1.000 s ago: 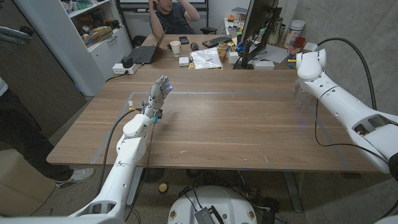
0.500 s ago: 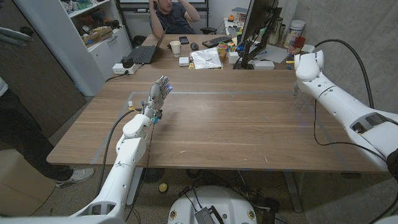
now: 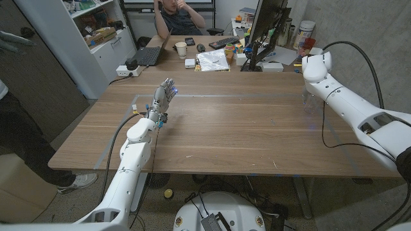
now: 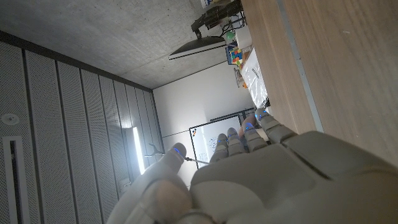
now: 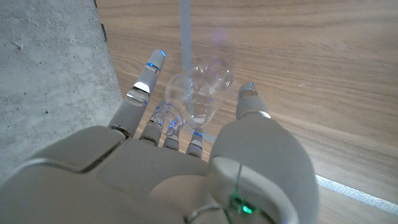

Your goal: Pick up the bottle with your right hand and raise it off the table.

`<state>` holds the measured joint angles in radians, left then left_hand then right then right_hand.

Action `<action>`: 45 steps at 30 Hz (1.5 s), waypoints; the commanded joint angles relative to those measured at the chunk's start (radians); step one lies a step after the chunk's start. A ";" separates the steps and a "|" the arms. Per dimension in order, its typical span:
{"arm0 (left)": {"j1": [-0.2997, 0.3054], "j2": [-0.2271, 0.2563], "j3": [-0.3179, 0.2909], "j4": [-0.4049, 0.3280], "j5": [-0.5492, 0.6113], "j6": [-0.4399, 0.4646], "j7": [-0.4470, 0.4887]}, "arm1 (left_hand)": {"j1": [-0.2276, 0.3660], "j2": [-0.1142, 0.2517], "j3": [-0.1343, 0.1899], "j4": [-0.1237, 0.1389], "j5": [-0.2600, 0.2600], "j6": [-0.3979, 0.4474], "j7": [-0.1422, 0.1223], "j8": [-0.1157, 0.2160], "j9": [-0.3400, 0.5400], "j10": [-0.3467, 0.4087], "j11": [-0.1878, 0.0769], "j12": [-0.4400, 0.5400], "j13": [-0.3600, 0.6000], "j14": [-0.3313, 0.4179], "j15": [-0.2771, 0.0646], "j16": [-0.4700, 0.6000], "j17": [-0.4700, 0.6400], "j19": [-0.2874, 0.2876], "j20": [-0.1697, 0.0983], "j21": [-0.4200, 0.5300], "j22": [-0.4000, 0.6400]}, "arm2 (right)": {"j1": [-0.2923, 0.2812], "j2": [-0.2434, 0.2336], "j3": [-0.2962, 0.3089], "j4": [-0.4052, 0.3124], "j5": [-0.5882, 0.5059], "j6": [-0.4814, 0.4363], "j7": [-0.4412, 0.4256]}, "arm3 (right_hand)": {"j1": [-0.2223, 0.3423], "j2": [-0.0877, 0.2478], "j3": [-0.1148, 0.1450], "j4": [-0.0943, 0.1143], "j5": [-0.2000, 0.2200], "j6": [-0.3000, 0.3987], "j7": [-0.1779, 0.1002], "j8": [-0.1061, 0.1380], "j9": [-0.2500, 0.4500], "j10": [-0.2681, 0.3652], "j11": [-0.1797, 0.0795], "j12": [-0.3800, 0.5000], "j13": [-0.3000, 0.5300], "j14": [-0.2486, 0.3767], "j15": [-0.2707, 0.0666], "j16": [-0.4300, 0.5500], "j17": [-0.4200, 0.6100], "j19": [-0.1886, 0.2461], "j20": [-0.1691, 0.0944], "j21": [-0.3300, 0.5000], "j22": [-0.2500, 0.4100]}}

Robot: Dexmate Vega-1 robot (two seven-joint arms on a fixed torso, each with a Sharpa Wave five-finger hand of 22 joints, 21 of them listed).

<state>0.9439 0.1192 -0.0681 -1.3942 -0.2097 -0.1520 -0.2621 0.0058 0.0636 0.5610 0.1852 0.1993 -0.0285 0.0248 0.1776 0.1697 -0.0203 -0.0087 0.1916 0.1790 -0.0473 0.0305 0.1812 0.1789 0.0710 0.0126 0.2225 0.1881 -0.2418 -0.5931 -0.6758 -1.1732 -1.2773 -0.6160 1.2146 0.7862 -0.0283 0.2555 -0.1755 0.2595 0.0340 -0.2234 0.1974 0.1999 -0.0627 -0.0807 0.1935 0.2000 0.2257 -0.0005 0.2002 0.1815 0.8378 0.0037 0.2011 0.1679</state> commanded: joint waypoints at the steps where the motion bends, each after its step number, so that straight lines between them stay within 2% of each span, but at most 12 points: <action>1: 0.002 0.001 0.002 -0.004 -0.003 -0.013 -0.002 | 0.002 0.099 -0.005 -0.002 0.006 -0.003 0.001 0.005 0.004 -0.002 0.002 0.007 0.002 0.002 0.004 0.005 0.002 -0.001 0.005 0.005 0.005 | 0.028 0.014 -0.031 0.052 0.018 -0.017 0.001 | 0.096 0.029 0.010 0.009 0.010 0.015 0.001 0.009 0.005 0.009 -0.039 0.012 0.002 0.050 -0.039 0.016 0.009 0.043 -0.096 0.005 -0.001; 5: 0.001 0.001 0.003 -0.002 -0.004 -0.016 -0.003 | 0.001 0.098 -0.006 -0.001 0.006 -0.003 0.001 0.005 0.004 -0.001 0.002 0.007 0.002 0.002 0.004 0.006 0.002 0.000 0.005 0.005 0.005 | 0.023 0.014 -0.029 0.048 0.026 -0.037 -0.023 | 0.219 0.078 0.019 0.010 0.010 0.078 0.001 0.027 0.010 0.059 -0.078 0.030 0.003 0.116 -0.103 0.034 0.022 0.086 -0.194 0.004 0.001; 7: 0.000 0.000 0.004 0.000 -0.005 -0.016 -0.003 | 0.001 0.097 -0.006 -0.001 0.006 -0.002 0.002 0.005 0.004 0.000 0.002 0.007 0.002 0.002 0.004 0.006 0.002 0.000 0.005 0.005 0.005 | 0.015 0.011 -0.022 0.037 0.034 -0.046 -0.044 | 0.292 0.107 0.013 0.017 0.005 0.169 0.002 0.050 0.013 0.113 -0.083 0.045 0.003 0.166 -0.156 0.048 0.033 0.113 -0.214 0.004 0.002; 10: -0.001 0.000 0.005 0.002 -0.005 -0.018 -0.003 | 0.000 0.096 -0.008 -0.001 0.006 -0.003 0.001 0.005 0.004 0.000 0.002 0.007 0.002 0.002 0.003 0.006 0.002 0.000 0.005 0.005 0.005 | 0.014 0.009 -0.019 0.035 0.045 -0.051 -0.054 | 0.356 0.135 0.010 0.019 0.003 0.272 0.004 0.073 0.015 0.196 -0.068 0.066 0.005 0.206 -0.191 0.054 0.041 0.125 -0.219 0.003 0.004; 16: -0.002 0.000 0.006 0.006 -0.005 -0.021 0.000 | -0.001 0.095 -0.009 -0.001 0.006 -0.003 0.001 0.004 0.004 0.000 0.001 0.007 0.002 0.002 0.003 0.005 0.003 0.001 0.004 0.006 0.005 | -0.001 -0.002 -0.012 0.011 0.062 -0.059 -0.086 | 0.423 0.168 0.018 0.019 0.000 0.370 0.015 0.093 0.019 0.247 -0.045 0.071 0.007 0.253 -0.218 0.057 0.046 0.153 -0.221 0.012 0.008; 17: -0.002 0.000 0.006 0.006 -0.005 -0.022 0.000 | -0.001 0.095 -0.010 -0.001 0.006 -0.003 0.001 0.004 0.004 0.000 0.002 0.007 0.002 0.002 0.003 0.005 0.003 0.001 0.003 0.006 0.005 | -0.002 -0.003 -0.011 0.008 0.064 -0.061 -0.089 | 0.437 0.172 0.017 0.021 -0.005 0.412 0.040 0.103 0.020 0.273 -0.038 0.077 0.008 0.265 -0.218 0.056 0.047 0.160 -0.222 0.013 0.008; 19: -0.003 0.000 0.006 0.007 -0.006 -0.023 0.000 | -0.001 0.094 -0.010 -0.001 0.006 -0.003 0.001 0.004 0.004 0.000 0.002 0.007 0.002 0.002 0.002 0.005 0.003 0.001 0.002 0.006 0.005 | -0.003 -0.005 -0.012 0.004 0.067 -0.063 -0.092 | 0.453 0.177 0.017 0.022 -0.009 0.452 0.062 0.113 0.021 0.302 -0.024 0.082 0.009 0.280 -0.225 0.056 0.047 0.166 -0.222 0.014 0.009; 21: -0.004 0.001 0.006 0.008 -0.006 -0.024 -0.001 | -0.002 0.094 -0.011 0.000 0.006 -0.003 0.002 0.004 0.004 0.000 0.002 0.007 0.002 0.002 0.002 0.005 0.003 0.001 0.002 0.006 0.005 | -0.002 -0.004 -0.013 0.005 0.069 -0.065 -0.095 | 0.464 0.179 0.019 0.021 -0.011 0.461 0.073 0.112 0.021 0.314 -0.028 0.084 0.009 0.298 -0.228 0.060 0.047 0.172 -0.222 0.017 0.009; 24: -0.005 0.002 0.006 0.009 -0.006 -0.025 -0.001 | -0.002 0.093 -0.012 0.000 0.006 -0.004 0.001 0.004 0.004 0.000 0.002 0.007 0.002 0.002 0.002 0.005 0.003 0.001 0.002 0.006 0.005 | -0.003 -0.004 -0.013 0.002 0.072 -0.069 -0.102 | 0.493 0.180 0.019 0.019 -0.018 0.509 0.125 0.121 0.022 0.351 -0.029 0.088 0.009 0.327 -0.230 0.060 0.045 0.187 -0.221 0.022 0.011; 27: -0.006 0.002 0.006 0.012 -0.007 -0.026 0.000 | -0.002 0.093 -0.012 0.000 0.006 -0.004 0.002 0.004 0.004 0.000 0.000 0.007 0.002 0.002 0.002 0.005 0.003 0.001 0.001 0.006 0.005 | -0.007 -0.007 -0.013 -0.007 0.074 -0.071 -0.113 | 0.532 0.183 0.020 0.017 -0.026 0.570 0.168 0.130 0.024 0.399 -0.015 0.092 0.010 0.363 -0.232 0.060 0.042 0.204 -0.223 0.027 0.012; 31: -0.008 0.002 0.006 0.016 -0.008 -0.028 -0.002 | -0.003 0.092 -0.014 0.000 0.007 -0.004 0.001 0.004 0.004 -0.001 -0.001 0.006 0.002 0.002 0.002 0.005 0.003 0.002 0.000 0.006 0.005 | -0.014 -0.013 -0.008 -0.026 0.077 -0.075 -0.127 | 0.573 0.190 0.020 0.020 -0.035 0.627 0.197 0.137 0.027 0.466 0.006 0.102 0.012 0.409 -0.235 0.067 0.042 0.228 -0.223 0.036 0.014; 45: -0.008 0.004 0.008 0.017 -0.009 -0.029 -0.002 | -0.003 0.092 -0.017 -0.001 0.007 -0.004 0.003 0.004 0.004 -0.001 0.000 0.006 0.002 0.002 0.001 0.005 0.003 0.004 0.000 0.007 0.005 | -0.026 -0.030 0.007 -0.093 0.060 -0.087 -0.114 | 0.601 0.192 0.020 0.024 -0.044 0.674 0.219 0.141 0.030 0.509 0.022 0.101 0.014 0.457 -0.234 0.072 0.042 0.257 -0.222 0.047 0.015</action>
<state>0.9361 0.1211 -0.0614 -1.3784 -0.2172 -0.1802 -0.2637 0.0058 0.0636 0.5499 0.1819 0.1993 -0.0285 0.0248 0.1776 0.1697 -0.0204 -0.0087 0.1916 0.1790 -0.0473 0.0305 0.1812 0.1789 0.0709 0.0125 0.2225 0.1881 -0.2597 -0.6124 -0.6785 -1.2242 -1.2060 -0.6939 1.0959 1.2250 0.0135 0.2729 -0.1573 0.2178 0.5420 -0.1590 0.3337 0.2221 0.4362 -0.0571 0.2903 0.2120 0.5990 0.0193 0.2632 0.2230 1.0839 -0.1911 0.2381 0.1795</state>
